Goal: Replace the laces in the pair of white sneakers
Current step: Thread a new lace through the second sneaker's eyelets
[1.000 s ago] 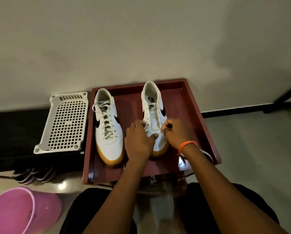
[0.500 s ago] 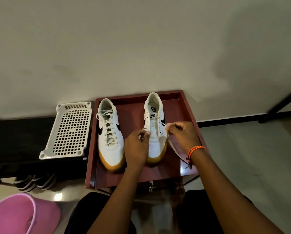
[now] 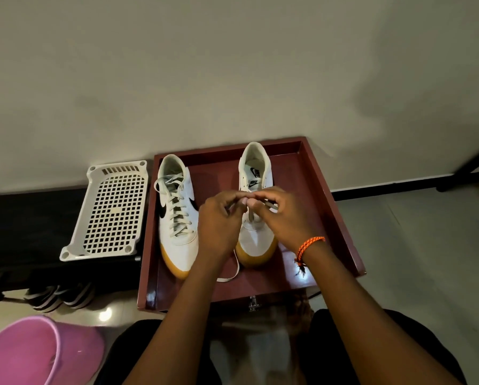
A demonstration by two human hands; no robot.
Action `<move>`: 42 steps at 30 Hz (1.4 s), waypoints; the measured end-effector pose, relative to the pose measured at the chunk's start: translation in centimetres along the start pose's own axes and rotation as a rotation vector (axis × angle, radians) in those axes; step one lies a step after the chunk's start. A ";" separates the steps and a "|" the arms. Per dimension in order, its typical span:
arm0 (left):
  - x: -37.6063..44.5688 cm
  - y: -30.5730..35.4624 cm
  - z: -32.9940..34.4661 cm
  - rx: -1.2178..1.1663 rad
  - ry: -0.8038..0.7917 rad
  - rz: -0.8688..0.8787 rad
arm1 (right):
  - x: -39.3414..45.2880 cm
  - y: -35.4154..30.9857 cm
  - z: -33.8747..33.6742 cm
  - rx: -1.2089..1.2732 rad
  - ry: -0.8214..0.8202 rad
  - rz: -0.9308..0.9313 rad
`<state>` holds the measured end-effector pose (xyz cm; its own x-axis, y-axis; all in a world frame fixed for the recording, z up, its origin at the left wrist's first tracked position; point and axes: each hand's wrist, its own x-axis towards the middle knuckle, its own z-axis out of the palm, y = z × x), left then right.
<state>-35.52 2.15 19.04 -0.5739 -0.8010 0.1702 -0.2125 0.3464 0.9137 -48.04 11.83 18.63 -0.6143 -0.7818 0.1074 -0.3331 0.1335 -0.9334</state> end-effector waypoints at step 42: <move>0.7 -0.7 0.0 0.049 -0.106 -0.123 | 1.1 -0.8 -2.1 0.158 0.101 0.000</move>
<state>-35.76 1.31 18.54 -0.6209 -0.7837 0.0162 -0.3233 0.2748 0.9055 -49.98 12.12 20.17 -0.6858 -0.7153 0.1342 -0.2220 0.0300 -0.9746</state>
